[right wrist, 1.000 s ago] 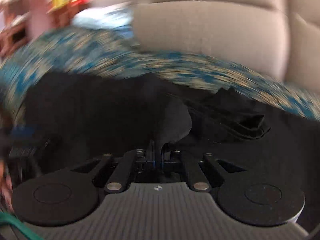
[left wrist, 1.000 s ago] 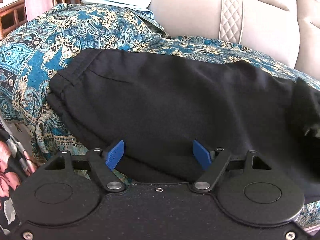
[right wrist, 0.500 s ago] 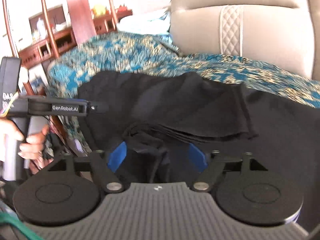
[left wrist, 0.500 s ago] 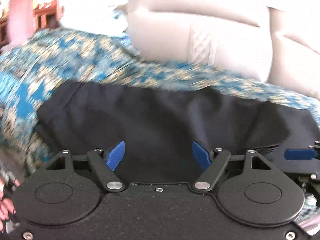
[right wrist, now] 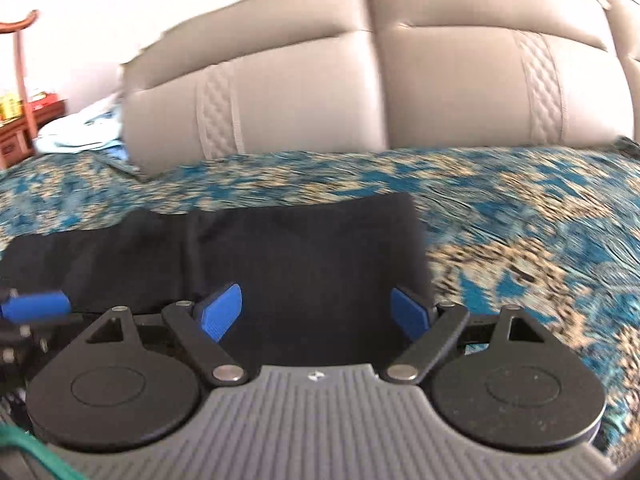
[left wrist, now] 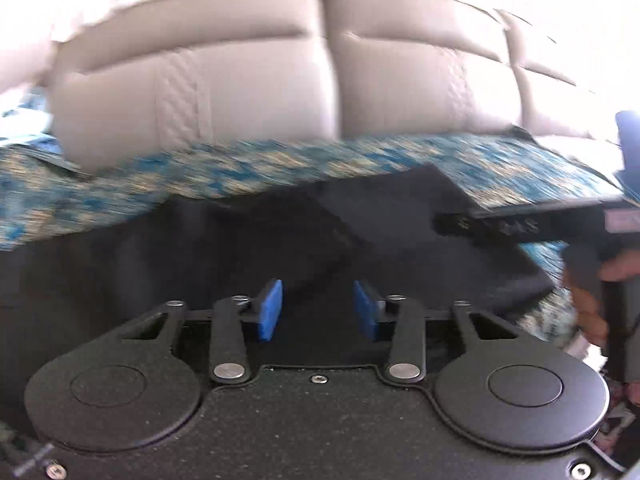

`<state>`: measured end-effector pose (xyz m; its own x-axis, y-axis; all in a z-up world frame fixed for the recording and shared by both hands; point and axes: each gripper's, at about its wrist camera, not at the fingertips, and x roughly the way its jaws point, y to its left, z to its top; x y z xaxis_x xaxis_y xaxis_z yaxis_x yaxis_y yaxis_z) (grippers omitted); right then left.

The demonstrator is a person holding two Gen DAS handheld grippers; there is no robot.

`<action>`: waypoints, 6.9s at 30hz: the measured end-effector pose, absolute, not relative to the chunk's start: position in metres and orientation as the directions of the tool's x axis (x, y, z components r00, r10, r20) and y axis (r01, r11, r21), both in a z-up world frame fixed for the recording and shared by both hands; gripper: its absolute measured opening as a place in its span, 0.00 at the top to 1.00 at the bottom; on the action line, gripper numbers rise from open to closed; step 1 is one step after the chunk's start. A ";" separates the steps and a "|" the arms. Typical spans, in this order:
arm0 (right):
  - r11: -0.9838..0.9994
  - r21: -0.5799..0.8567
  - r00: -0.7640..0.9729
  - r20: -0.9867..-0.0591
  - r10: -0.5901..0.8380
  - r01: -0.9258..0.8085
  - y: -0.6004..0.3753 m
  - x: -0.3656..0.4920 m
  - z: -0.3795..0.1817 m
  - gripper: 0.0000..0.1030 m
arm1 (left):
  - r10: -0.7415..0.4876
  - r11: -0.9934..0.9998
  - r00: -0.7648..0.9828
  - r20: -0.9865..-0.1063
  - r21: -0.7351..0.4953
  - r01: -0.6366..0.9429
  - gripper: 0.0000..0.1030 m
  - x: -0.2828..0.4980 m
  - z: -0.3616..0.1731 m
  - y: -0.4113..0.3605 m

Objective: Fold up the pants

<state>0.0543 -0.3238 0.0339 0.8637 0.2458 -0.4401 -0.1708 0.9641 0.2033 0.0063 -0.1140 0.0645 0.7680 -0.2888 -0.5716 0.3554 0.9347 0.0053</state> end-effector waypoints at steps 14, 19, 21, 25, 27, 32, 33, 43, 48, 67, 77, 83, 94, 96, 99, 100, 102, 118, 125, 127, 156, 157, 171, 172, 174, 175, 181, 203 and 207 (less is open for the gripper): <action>0.979 0.125 0.822 -0.533 0.201 -0.158 -0.319 0.058 0.028 0.33 | -0.076 0.966 0.837 -0.542 0.168 0.196 0.67 0.108 0.047 -0.141; 0.977 0.144 0.821 -0.531 0.209 -0.155 -0.321 0.059 0.029 0.33 | 0.155 0.968 0.838 -0.523 0.251 -0.022 0.64 0.143 0.047 -0.104; 0.976 0.155 0.823 -0.526 0.213 -0.154 -0.321 0.059 0.029 0.31 | 0.201 0.967 0.829 -0.522 0.238 -0.085 0.60 0.150 0.053 -0.087; 0.967 0.168 0.824 -0.508 0.250 -0.190 -0.314 0.057 0.030 0.26 | 0.165 0.983 0.828 -0.536 0.155 -0.096 0.60 0.133 0.067 -0.064; 0.967 0.143 0.830 -0.498 0.253 -0.209 -0.305 0.054 0.030 0.22 | 0.126 0.987 0.833 -0.538 0.149 -0.053 0.58 0.115 0.070 -0.064; 0.983 0.041 0.883 -0.435 0.179 -0.179 -0.280 0.032 0.024 0.17 | 0.041 0.993 0.830 -0.557 0.116 0.028 0.56 0.055 0.066 -0.074; 0.985 0.038 0.891 -0.422 0.168 -0.168 -0.276 0.025 0.022 0.17 | 0.028 0.993 0.831 -0.556 0.108 0.039 0.56 0.042 0.063 -0.075; 0.997 -0.011 0.927 -0.368 0.071 -0.080 -0.254 -0.017 0.003 0.09 | 0.056 0.989 0.821 -0.569 0.142 0.031 0.54 -0.007 0.031 -0.076; 1.000 0.008 0.919 -0.394 0.019 -0.018 -0.252 -0.024 -0.006 0.04 | 0.065 0.986 0.829 -0.555 0.163 0.032 0.51 -0.011 0.026 -0.072; 1.000 -0.007 0.965 -0.261 -0.007 0.005 -0.244 -0.033 -0.004 0.00 | 0.064 0.992 0.816 -0.574 0.123 0.008 0.35 -0.005 0.027 -0.062; 0.995 -0.040 0.967 -0.242 0.084 -0.096 -0.203 -0.018 0.000 0.00 | 0.114 0.992 0.826 -0.553 0.116 -0.059 0.23 -0.008 0.035 -0.027; 0.984 0.000 0.952 -0.253 0.170 -0.176 -0.176 -0.012 -0.002 0.00 | 0.195 0.980 0.819 -0.540 0.085 -0.177 0.17 -0.013 0.041 0.018; 0.953 -0.013 0.911 -0.296 0.287 -0.304 -0.129 0.000 -0.005 0.00 | 0.350 0.883 0.752 -0.558 -0.071 -0.464 0.15 -0.023 0.047 0.121; 0.944 -0.025 0.903 -0.300 0.308 -0.330 -0.121 0.000 -0.008 0.00 | 0.357 0.865 0.746 -0.562 -0.104 -0.491 0.16 -0.023 0.047 0.136; 0.928 -0.072 0.895 -0.303 0.328 -0.364 -0.110 -0.002 -0.011 0.00 | 0.359 0.843 0.737 -0.572 -0.140 -0.519 0.21 -0.017 0.046 0.154; 0.926 -0.094 0.898 -0.298 0.324 -0.365 -0.107 -0.003 -0.013 0.00 | 0.363 0.835 0.734 -0.574 -0.149 -0.529 0.22 -0.014 0.045 0.160; 0.922 -0.119 0.903 -0.282 0.324 -0.368 -0.103 -0.007 -0.015 0.00 | 0.369 0.822 0.727 -0.579 -0.162 -0.546 0.23 -0.009 0.043 0.169; 0.920 -0.105 0.901 -0.274 0.337 -0.376 -0.107 -0.006 -0.017 0.00 | 0.357 0.729 0.689 -0.631 -0.274 -0.628 0.07 0.029 0.023 0.212; 0.920 -0.105 0.901 -0.274 0.337 -0.376 -0.107 -0.006 -0.017 0.00 | 0.334 0.659 0.734 -0.592 -0.409 -0.631 0.02 0.025 0.023 0.226; 0.921 -0.106 0.901 -0.274 0.336 -0.376 -0.107 -0.006 -0.017 0.00 | 0.327 0.667 0.752 -0.573 -0.424 -0.613 0.23 0.025 0.024 0.229; 0.944 0.100 0.909 -0.255 0.330 -0.314 -0.138 0.000 0.005 0.00 | 0.250 0.882 0.914 -0.321 -0.314 -0.352 0.86 0.036 0.112 0.154; 0.948 0.134 0.918 -0.243 0.314 -0.289 -0.147 0.000 0.008 0.00 | 0.218 0.902 0.931 -0.293 -0.303 -0.306 0.86 0.034 0.124 0.140; 0.943 0.319 0.986 -0.159 -0.041 0.091 -0.275 -0.031 0.022 0.00 | -0.429 0.903 0.813 -0.393 -0.191 0.384 0.84 0.083 0.126 -0.103; 0.937 0.331 0.985 -0.163 -0.063 0.114 -0.283 -0.034 0.021 0.00 | -0.451 0.892 0.777 -0.440 -0.190 0.410 0.83 0.088 0.117 -0.115; 0.920 0.361 0.980 -0.173 -0.097 0.155 -0.297 -0.039 0.019 0.00 | -0.497 0.860 0.674 -0.547 -0.209 0.465 0.79 0.097 0.100 -0.135; 0.913 0.372 0.978 -0.179 -0.108 0.168 -0.302 -0.041 0.018 0.00 | -0.507 0.850 0.627 -0.592 -0.222 0.477 0.76 0.100 0.094 -0.141; 0.911 0.372 0.975 -0.194 -0.111 0.178 -0.304 -0.043 0.012 0.00 | -0.589 0.804 0.620 -0.519 -0.290 0.520 0.23 0.090 0.105 -0.114; 0.965 0.260 0.944 -0.328 0.045 0.044 -0.238 0.016 0.004 0.62 | -0.175 0.984 0.775 -0.607 -0.083 0.157 0.70 0.057 0.051 -0.021; 0.959 0.277 0.964 -0.267 0.015 0.062 -0.239 0.011 0.011 0.76 | -0.191 0.981 0.772 -0.607 -0.091 0.171 0.76 0.060 0.055 -0.024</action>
<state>0.0114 -0.2392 0.0108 0.9636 0.0151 -0.2670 0.0617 0.9589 0.2769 0.0602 -0.0244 0.0547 0.7716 -0.1906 -0.6068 0.1711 0.9811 -0.0906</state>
